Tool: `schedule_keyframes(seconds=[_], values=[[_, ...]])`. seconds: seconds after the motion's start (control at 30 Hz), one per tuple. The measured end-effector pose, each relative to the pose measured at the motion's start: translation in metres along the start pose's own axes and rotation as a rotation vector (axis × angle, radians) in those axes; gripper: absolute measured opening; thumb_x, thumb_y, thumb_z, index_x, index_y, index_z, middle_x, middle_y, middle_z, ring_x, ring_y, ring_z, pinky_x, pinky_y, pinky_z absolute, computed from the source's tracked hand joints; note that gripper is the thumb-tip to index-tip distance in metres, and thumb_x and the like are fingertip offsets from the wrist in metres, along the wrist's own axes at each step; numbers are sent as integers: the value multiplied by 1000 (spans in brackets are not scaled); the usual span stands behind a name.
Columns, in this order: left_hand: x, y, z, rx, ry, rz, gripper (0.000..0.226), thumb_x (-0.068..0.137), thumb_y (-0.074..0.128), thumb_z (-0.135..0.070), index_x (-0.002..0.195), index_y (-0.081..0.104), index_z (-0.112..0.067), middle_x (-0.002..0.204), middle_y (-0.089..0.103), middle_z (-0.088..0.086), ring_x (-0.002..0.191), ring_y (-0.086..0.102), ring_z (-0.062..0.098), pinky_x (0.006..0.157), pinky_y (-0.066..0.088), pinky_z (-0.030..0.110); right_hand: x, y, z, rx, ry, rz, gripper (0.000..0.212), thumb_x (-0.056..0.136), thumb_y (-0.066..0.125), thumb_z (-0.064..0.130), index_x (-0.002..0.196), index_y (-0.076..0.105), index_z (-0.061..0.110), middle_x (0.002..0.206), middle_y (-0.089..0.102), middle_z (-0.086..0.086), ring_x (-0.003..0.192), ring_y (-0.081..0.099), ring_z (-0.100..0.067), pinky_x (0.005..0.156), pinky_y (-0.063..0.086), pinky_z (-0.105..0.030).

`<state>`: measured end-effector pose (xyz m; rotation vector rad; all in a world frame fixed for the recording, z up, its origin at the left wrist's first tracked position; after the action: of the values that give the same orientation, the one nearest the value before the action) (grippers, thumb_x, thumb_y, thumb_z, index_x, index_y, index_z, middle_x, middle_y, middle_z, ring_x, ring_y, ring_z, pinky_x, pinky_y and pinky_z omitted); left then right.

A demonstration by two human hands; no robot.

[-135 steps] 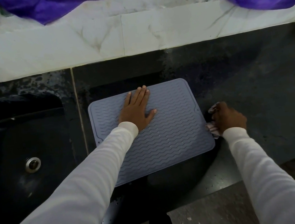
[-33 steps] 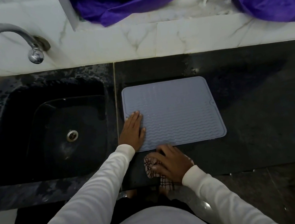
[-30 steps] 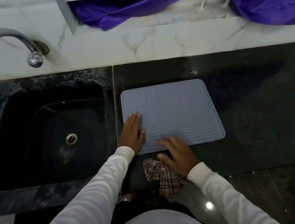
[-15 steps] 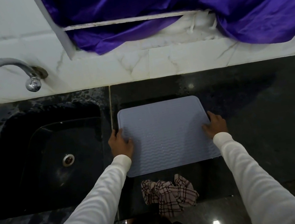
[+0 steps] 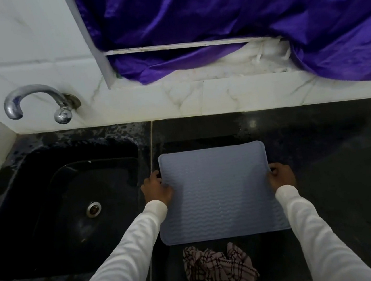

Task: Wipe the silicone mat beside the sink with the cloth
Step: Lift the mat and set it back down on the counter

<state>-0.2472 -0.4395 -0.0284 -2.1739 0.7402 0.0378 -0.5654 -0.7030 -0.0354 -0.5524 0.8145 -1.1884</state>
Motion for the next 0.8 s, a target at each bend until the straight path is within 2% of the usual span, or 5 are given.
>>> schedule_keyframes(seconds=[0.13,0.33,0.53,0.6,0.8], values=[[-7,4,6,-106,59,88,64,82,64,-11,139,42,-30,126,38,7,102,56,28,95,47,42,-10,-4,1,-41,-69,-49,19,91,54,13,108,60,17,104,63,-10,90,61,-33,76,43,-32],[-14,8,4,-84,211,106,67,80,66,0,130,49,-43,121,35,-2,98,51,14,94,43,23,-18,-8,3,205,-219,9,41,92,47,0,120,56,29,108,60,0,98,59,-25,90,49,-40],[-4,7,1,-54,248,139,64,84,63,3,142,46,-18,144,38,-1,128,42,16,104,36,16,-8,-6,0,274,-245,75,41,92,45,-10,124,61,10,134,53,-5,125,48,-21,108,33,-31],[1,3,-2,-34,296,122,68,79,66,6,141,48,-14,148,39,7,133,42,23,108,37,25,-8,-9,4,294,-243,107,42,93,44,-10,129,58,8,138,49,-5,127,43,-17,108,29,-27],[1,-4,-4,-371,206,138,74,76,58,22,140,50,-15,149,33,-3,132,40,12,86,47,7,-7,-16,20,359,-259,143,42,95,45,-4,131,57,15,137,46,5,126,39,-10,108,28,-27]])
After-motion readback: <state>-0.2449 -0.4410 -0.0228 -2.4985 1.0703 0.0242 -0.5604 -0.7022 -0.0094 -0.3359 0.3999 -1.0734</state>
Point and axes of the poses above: each hand's wrist, its own x-axis towards the middle knuckle, its own y-axis out of the palm, z = x × y, the point moved 5 cm from there along x, towards the middle knuckle
